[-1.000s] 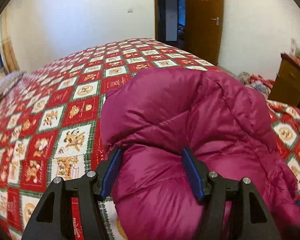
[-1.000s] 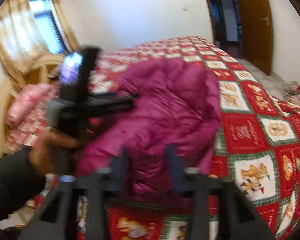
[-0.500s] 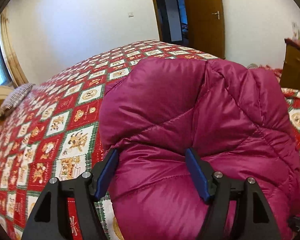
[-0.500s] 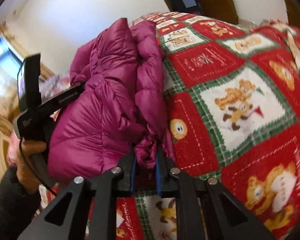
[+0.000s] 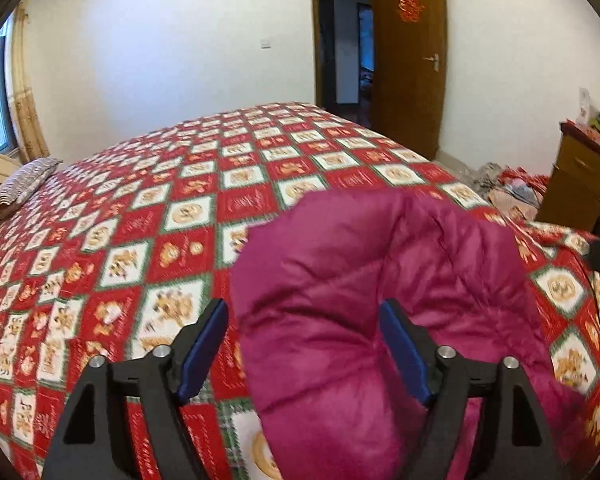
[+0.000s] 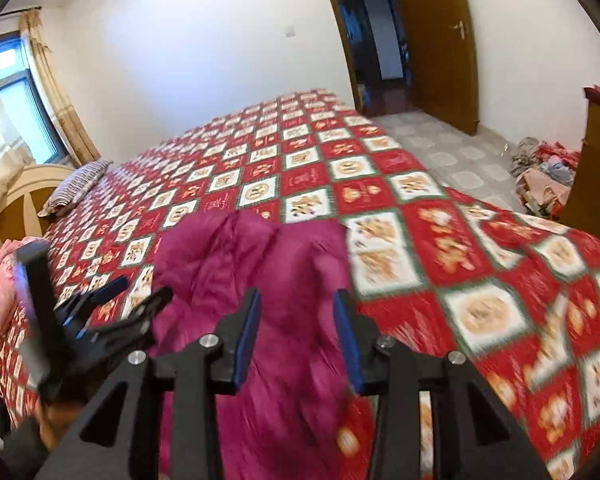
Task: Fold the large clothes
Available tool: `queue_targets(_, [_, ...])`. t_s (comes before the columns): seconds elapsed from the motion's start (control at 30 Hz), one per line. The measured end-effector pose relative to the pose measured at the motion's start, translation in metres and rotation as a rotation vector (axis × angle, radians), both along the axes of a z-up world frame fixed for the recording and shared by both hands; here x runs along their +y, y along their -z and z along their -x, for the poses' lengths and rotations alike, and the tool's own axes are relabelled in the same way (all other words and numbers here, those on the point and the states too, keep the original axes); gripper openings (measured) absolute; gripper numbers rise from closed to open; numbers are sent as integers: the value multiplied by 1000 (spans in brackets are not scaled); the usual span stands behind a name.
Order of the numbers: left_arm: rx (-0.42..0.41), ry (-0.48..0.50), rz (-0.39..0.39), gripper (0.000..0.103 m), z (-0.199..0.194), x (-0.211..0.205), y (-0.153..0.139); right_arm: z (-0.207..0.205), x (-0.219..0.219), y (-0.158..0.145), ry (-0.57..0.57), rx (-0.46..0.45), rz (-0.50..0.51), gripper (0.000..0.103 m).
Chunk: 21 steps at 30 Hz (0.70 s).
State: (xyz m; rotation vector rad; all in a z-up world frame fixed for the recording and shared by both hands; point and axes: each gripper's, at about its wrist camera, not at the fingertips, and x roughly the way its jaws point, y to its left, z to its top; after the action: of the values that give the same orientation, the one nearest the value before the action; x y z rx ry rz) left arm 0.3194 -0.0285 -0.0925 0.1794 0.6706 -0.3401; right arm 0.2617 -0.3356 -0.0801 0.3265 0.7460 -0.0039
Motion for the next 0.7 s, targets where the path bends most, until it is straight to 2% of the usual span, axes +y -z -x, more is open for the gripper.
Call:
queue_targets(0.07, [-4, -64, -48, 80, -15, -2, 0, -29, 5, 13, 16, 33, -4, 42])
queue_targets(0.13, [20, -127, -81, 80, -34, -3, 4, -58, 13, 30, 45, 67, 61, 42])
queue_targets(0.2, [51, -175, -111, 80, -50, -4, 14, -69, 15, 47, 64, 99, 109, 41])
queue_targets(0.33, [65, -167, -139, 81, -60, -13, 34, -74, 6, 79, 55, 143, 99, 42])
queue_targets(0.4, [33, -163, -172, 82, -59, -20, 41, -75, -4, 90, 55, 144, 37, 43])
queue_targets(0.5, [15, -147, -213, 82, -60, -27, 49, -78, -15, 101, 39, 154, -41, 43])
queue_targets(0.7, [20, -140, -215, 83, -67, -32, 63, -74, -12, 104, 29, 124, -27, 44])
